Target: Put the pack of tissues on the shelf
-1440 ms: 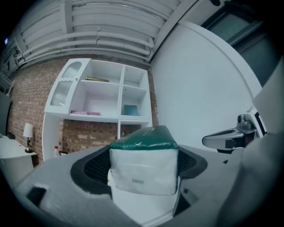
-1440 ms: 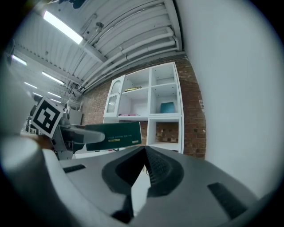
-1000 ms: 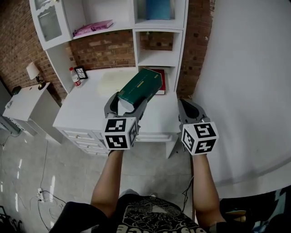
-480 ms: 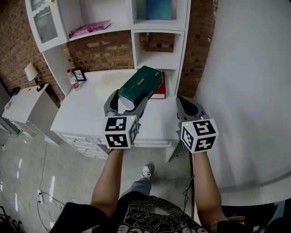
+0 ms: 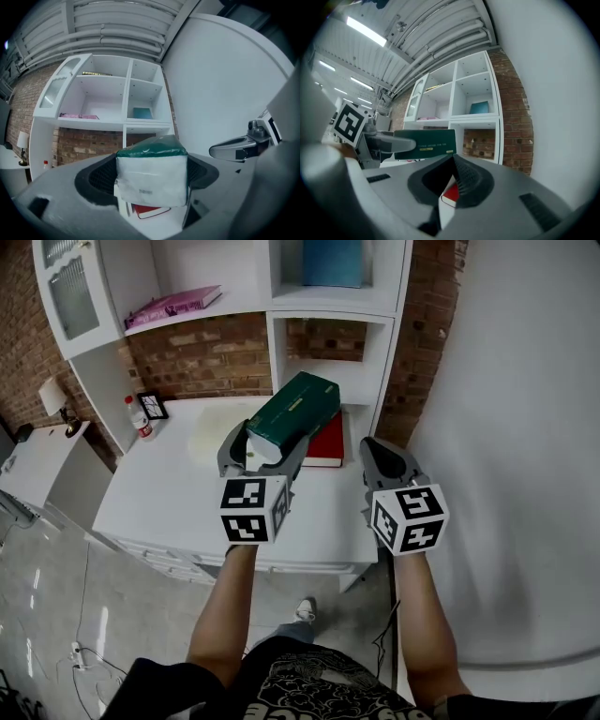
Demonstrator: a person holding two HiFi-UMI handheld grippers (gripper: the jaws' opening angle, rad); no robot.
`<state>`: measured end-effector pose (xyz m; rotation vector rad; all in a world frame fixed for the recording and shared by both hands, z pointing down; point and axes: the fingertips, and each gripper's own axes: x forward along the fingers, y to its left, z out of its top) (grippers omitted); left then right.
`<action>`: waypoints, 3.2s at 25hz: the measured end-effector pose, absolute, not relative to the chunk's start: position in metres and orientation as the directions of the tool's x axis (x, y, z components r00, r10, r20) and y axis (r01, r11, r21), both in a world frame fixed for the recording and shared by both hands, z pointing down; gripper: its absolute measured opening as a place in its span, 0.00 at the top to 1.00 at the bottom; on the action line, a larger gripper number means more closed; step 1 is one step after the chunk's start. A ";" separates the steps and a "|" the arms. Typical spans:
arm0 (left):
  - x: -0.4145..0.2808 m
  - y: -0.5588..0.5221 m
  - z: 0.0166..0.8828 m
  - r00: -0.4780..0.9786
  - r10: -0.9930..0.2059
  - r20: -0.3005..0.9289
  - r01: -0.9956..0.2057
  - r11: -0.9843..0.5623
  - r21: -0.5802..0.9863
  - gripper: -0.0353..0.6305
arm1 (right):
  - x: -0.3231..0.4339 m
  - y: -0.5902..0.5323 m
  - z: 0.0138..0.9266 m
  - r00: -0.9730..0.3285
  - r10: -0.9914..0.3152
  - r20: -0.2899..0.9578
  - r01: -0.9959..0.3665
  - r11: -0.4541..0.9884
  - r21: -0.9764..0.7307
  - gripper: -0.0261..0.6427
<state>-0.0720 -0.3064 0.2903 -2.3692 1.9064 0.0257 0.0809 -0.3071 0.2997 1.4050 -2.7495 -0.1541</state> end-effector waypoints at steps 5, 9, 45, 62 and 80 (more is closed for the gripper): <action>-0.079 -0.366 0.290 0.219 -0.973 -0.066 -0.975 -0.215 -0.063 0.29 | 0.075 -0.359 0.293 -0.575 -0.818 -0.001 -0.811 0.571 0.130 0.96; -0.078 -0.406 0.290 0.235 -0.970 -0.066 -0.971 -0.232 -0.051 0.29 | 0.077 -0.399 0.290 -0.559 -0.829 0.001 -0.823 0.555 0.125 0.96; -0.036 -0.622 0.337 0.365 -0.930 0.036 -0.923 -0.367 -0.115 0.30 | 0.069 -0.551 0.313 -0.490 -0.868 0.075 -0.857 0.496 0.143 0.96; -0.028 -0.620 0.364 0.397 -0.904 0.161 -0.906 -0.414 -0.092 0.28 | 0.066 -0.541 0.323 -0.482 -0.871 0.098 -0.861 0.491 0.135 0.96; -0.044 -0.568 0.335 0.402 -0.909 0.107 -0.914 -0.405 -0.002 0.40 | 0.063 -0.514 0.302 -0.514 -0.854 0.083 -0.844 0.521 0.128 0.95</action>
